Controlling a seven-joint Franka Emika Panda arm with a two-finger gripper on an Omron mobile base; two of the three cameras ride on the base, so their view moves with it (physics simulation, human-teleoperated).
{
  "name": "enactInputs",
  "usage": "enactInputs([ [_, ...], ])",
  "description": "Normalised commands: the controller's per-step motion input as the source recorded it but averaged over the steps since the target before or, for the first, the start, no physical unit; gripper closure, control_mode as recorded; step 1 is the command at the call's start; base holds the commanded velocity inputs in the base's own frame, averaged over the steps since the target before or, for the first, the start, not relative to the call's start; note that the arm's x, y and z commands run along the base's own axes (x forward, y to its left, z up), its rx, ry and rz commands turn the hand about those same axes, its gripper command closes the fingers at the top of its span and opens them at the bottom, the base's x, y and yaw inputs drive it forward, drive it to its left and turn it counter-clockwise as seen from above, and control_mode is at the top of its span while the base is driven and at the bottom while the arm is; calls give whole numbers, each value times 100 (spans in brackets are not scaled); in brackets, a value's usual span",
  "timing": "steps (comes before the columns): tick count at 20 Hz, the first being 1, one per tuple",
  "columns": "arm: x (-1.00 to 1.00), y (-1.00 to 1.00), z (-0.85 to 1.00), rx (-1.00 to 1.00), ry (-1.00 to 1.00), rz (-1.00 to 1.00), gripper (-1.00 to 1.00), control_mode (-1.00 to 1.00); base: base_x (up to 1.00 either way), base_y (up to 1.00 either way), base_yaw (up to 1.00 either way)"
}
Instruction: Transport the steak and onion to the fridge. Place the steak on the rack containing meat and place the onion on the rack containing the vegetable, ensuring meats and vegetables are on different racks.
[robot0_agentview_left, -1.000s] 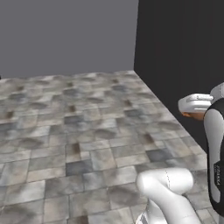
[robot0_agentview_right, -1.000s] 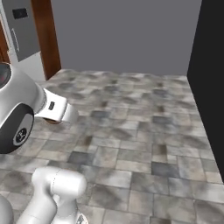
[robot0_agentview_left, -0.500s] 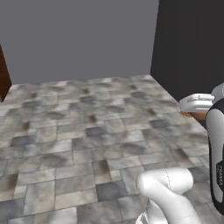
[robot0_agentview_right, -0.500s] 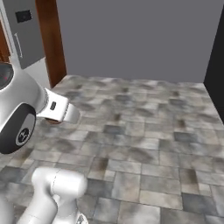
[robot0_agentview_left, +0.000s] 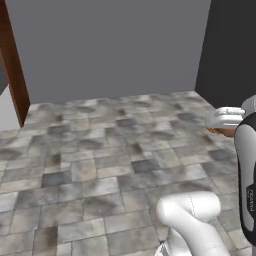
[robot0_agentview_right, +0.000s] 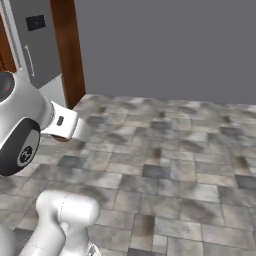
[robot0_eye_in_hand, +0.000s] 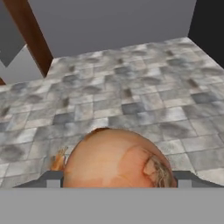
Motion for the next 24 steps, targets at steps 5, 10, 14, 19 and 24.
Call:
enactInputs([
  [5, 0, 0, 0, 0, 0, 0, 100, 100, 100, 100, -8],
  [10, 0, 0, 0, 0, 0, 0, 100, 100, 100, 100, -11],
  [14, 0, 0, 0, 0, 0, 0, 100, 100, 100, 100, -14],
  [19, 0, 0, 0, 0, 0, 0, 100, 100, 94, 100, -12],
  [24, 0, 0, 0, 0, 0, 0, 100, 100, 12, 100, -4],
])
